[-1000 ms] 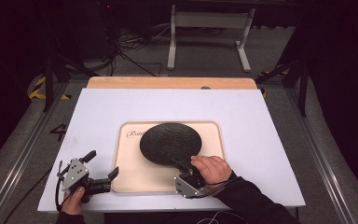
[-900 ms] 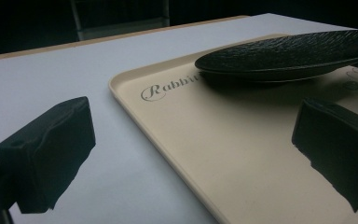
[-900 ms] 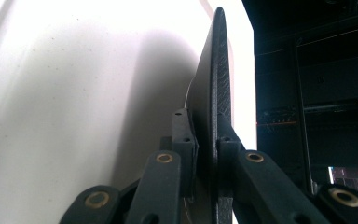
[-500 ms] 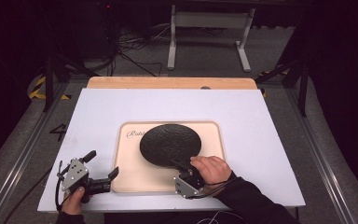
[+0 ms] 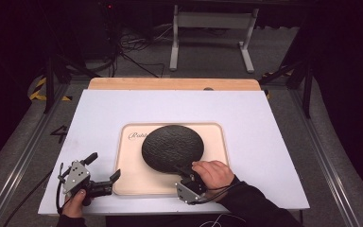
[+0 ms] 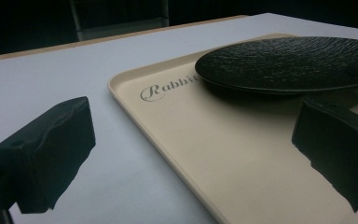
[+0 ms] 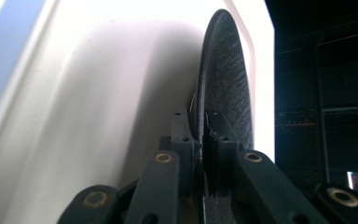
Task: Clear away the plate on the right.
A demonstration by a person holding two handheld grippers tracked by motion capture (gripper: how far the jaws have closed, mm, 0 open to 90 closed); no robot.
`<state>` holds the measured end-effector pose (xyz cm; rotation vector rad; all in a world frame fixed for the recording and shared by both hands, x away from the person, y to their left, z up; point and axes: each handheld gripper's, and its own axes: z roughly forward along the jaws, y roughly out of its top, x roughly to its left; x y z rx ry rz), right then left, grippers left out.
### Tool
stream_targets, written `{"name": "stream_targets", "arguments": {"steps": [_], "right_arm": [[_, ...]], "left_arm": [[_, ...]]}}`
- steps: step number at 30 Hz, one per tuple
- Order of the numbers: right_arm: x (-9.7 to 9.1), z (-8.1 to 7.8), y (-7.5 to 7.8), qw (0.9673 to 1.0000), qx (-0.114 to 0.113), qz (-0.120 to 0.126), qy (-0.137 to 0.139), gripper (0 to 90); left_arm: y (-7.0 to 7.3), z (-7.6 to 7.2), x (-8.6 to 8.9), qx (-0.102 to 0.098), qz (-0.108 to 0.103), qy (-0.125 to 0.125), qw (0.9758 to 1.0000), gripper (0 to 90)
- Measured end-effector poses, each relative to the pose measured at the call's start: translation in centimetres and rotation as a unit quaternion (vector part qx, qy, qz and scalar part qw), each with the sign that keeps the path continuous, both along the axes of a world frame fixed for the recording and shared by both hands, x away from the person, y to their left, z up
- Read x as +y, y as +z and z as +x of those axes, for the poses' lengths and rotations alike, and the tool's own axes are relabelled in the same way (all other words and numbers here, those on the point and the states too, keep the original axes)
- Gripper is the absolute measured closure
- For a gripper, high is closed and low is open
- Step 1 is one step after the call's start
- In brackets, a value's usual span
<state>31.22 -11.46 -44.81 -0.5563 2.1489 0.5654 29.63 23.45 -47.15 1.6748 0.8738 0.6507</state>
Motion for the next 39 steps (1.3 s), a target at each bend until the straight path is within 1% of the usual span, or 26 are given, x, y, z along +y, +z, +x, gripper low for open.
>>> {"name": "stream_targets", "arguments": {"steps": [1,3,4,10,11,13,15,16,18,19,20,22,24,25,26,27,29,30,33,35,37,39], "right_arm": [[0.0,0.0,-0.2,1.0,-0.002,0.006,-0.002,82.2],[0.1,0.0,-0.3,1.0,0.002,0.005,-0.002,81.6],[0.1,-0.1,-0.6,1.0,0.005,0.0,0.001,80.7],[0.1,-0.1,-0.6,0.9999,0.011,0.003,0.0,79.8],[0.1,-0.1,-0.8,0.9997,0.023,-0.003,0.003,77.9],[0.1,-0.1,-0.9,0.9995,0.031,-0.004,0.001,76.1],[0.1,0.0,-1.2,0.9989,0.048,-0.001,0.001,72.1],[0.1,0.0,-1.3,0.9984,0.056,0.004,0.003,71.2],[0.1,0.0,-1.3,0.9982,0.06,0.005,0.005,69.5],[0.1,0.0,-1.2,0.9984,0.056,0.006,0.007,68.2],[0.1,0.1,-1.2,0.9983,0.058,0.006,0.008,66.9],[0.0,0.1,-1.1,0.9984,0.055,0.008,0.012,66.1],[0.0,0.0,-1.1,0.9981,0.06,0.008,0.011,64.5],[0.0,-0.1,-1.0,0.9969,0.075,0.018,0.016,61.8],[0.1,-0.2,-0.8,0.9943,0.099,0.031,0.023,59.2],[0.1,-0.4,-0.6,0.9921,0.115,0.042,0.03,58.5],[0.3,-0.6,0.0,0.9923,0.107,0.05,0.037,58.0],[0.3,-0.6,0.1,0.992,0.108,0.052,0.04,57.9],[0.2,-0.6,0.3,0.9915,0.11,0.059,0.035,57.6],[0.0,-0.4,0.7,0.9892,0.12,0.079,0.03,56.3],[-0.2,-0.3,0.9,0.9862,0.133,0.095,0.025,54.6],[-0.3,-0.1,1.2,0.9814,0.149,0.119,0.021,52.9]], "left_arm": [[0.0,0.0,0.0,0.0,0.001,-0.001,1.0,0.3],[0.0,0.0,0.0,0.0,0.001,-0.001,1.0,0.3],[0.0,0.0,0.0,0.0,0.001,-0.001,1.0,0.3],[0.0,0.0,0.0,0.0,0.001,-0.001,1.0,0.3],[0.0,0.0,0.0,0.0,0.001,-0.001,1.0,0.3],[0.0,0.0,0.0,0.0,0.0,-0.001,1.0,0.3],[0.0,0.0,0.0,0.0,0.0,-0.001,1.0,0.4],[0.0,0.0,0.0,0.0,0.0,-0.001,1.0,0.3],[0.0,0.0,0.0,0.0,0.0,-0.001,1.0,0.3],[0.0,0.0,0.0,0.0,0.0,-0.001,1.0,0.4],[0.0,0.0,0.0,0.0,0.0,-0.001,1.0,0.3],[0.0,0.0,0.0,0.0,0.001,-0.001,1.0,0.3],[0.0,0.0,0.0,0.0,0.0,0.0,1.0,0.3],[0.0,0.0,0.0,0.0,0.0,0.0,1.0,0.3],[0.0,0.0,0.0,0.0,0.0,0.0,1.0,0.3],[0.0,0.0,0.0,0.0,0.0,0.0,1.0,0.3],[0.0,0.0,0.0,0.001,0.001,0.0,1.0,0.3],[0.0,0.0,0.0,0.001,0.001,0.0,1.0,0.4],[0.0,0.0,0.0,0.001,0.001,0.0,1.0,0.3],[0.0,0.0,0.0,0.001,0.001,-0.001,1.0,0.3],[0.0,0.0,0.0,0.001,0.001,-0.001,1.0,0.3],[0.0,0.0,0.0,0.0,0.0,-0.001,1.0,0.3]]}}
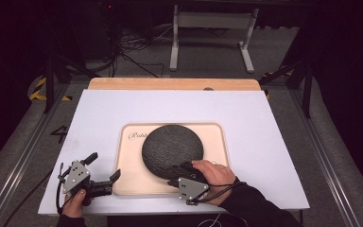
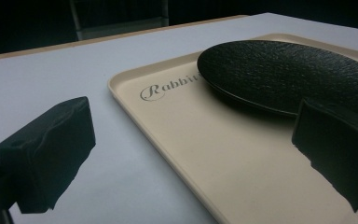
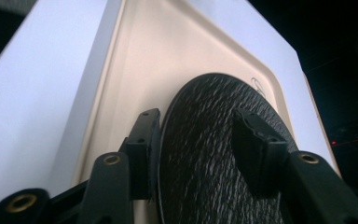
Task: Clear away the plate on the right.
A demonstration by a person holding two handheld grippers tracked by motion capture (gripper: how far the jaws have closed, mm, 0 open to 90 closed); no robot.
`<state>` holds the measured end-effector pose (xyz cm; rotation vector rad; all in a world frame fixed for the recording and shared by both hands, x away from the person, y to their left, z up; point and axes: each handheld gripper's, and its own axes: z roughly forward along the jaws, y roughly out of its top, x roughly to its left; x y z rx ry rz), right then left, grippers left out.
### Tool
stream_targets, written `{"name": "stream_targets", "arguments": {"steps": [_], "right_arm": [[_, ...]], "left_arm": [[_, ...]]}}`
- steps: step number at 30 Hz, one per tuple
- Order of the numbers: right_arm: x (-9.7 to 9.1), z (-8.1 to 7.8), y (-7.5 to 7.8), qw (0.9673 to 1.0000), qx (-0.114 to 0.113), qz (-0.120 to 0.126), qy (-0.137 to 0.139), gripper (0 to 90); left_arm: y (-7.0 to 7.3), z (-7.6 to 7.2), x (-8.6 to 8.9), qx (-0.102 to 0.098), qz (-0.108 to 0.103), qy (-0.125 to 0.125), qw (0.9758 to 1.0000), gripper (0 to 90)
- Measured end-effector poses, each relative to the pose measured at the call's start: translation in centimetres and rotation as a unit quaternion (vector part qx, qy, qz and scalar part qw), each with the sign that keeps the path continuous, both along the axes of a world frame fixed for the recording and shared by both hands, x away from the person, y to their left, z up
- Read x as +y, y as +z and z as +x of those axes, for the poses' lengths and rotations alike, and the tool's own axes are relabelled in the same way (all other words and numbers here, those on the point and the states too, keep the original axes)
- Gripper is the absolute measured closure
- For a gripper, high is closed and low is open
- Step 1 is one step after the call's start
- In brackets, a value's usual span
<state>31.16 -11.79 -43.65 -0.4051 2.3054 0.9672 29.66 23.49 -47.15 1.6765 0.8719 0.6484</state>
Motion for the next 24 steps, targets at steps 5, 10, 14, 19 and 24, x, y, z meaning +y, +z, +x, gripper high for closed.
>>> {"name": "stream_targets", "arguments": {"steps": [5,10,14,19,24], "right_arm": [[-0.6,0.7,0.7,0.9967,0.054,0.059,-0.014,49.1],[-1.6,1.4,1.3,0.9879,0.107,0.111,-0.015,43.4],[-2.4,1.8,1.6,0.9799,0.137,0.143,-0.025,40.4],[-5.3,2.6,2.6,0.9492,0.21,0.221,-0.077,27.2],[-8.7,3.1,3.1,0.9335,0.22,0.259,-0.115,21.0]], "left_arm": [[0.0,-0.1,0.0,-0.002,-0.001,0.002,1.0,0.3],[0.0,-0.1,0.0,-0.003,-0.001,0.002,1.0,0.3],[0.0,-0.1,0.0,-0.003,-0.001,0.002,1.0,0.3],[0.0,-0.1,0.0,-0.004,-0.003,0.002,1.0,0.3],[0.0,-0.1,0.0,-0.004,-0.002,0.001,1.0,0.3]]}}
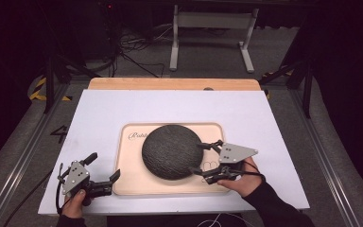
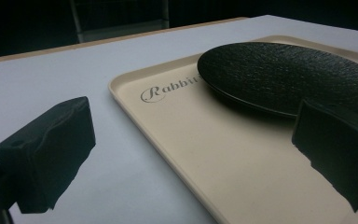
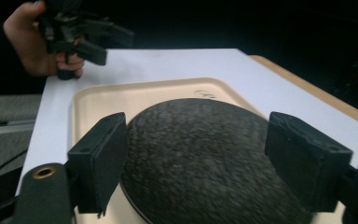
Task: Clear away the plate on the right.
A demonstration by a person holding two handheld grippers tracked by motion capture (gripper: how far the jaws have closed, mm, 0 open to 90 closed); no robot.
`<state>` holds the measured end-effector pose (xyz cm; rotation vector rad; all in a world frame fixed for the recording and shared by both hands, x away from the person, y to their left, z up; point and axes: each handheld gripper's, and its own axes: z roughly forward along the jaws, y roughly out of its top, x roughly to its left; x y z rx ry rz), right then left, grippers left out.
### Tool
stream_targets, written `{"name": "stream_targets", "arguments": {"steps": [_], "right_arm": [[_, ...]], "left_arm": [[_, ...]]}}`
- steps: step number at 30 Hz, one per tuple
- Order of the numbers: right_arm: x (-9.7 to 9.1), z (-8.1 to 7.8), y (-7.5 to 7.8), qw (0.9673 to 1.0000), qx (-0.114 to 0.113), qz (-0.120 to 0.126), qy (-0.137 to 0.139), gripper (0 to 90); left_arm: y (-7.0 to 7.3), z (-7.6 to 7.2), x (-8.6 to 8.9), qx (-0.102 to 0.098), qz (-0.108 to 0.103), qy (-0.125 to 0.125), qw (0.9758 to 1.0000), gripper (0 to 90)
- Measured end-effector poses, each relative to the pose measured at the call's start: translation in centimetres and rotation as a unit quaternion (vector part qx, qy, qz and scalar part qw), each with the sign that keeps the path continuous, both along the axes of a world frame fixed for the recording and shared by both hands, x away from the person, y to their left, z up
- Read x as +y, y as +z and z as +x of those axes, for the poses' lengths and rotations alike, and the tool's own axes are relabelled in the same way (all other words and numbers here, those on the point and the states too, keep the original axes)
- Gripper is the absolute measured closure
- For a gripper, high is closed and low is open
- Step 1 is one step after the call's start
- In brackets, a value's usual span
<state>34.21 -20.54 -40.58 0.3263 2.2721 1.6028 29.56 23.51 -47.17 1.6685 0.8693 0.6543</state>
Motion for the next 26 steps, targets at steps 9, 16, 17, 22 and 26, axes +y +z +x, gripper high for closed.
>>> {"name": "stream_targets", "arguments": {"steps": [9,16,17,22,26], "right_arm": [[-7.3,1.0,-0.9,0.9946,0.024,0.067,-0.075,14.8],[-10.4,2.3,-3.0,0.989,0.026,0.073,-0.126,12.6],[-10.6,2.4,-3.2,0.9883,0.028,0.072,-0.131,12.5],[-11.3,2.7,-4.4,0.984,0.046,0.09,-0.147,12.9],[-11.7,2.9,-5.0,0.9818,0.054,0.099,-0.153,12.7]], "left_arm": [[0.0,0.0,0.0,0.001,0.001,0.001,1.0,0.3],[0.0,0.0,0.0,0.0,0.0,0.0,1.0,0.3],[0.0,0.0,0.0,0.0,-0.001,0.0,1.0,0.3],[0.0,0.0,0.0,-0.002,-0.001,-0.001,1.0,0.3],[0.0,-0.1,0.0,-0.003,0.0,-0.001,1.0,0.3]]}}
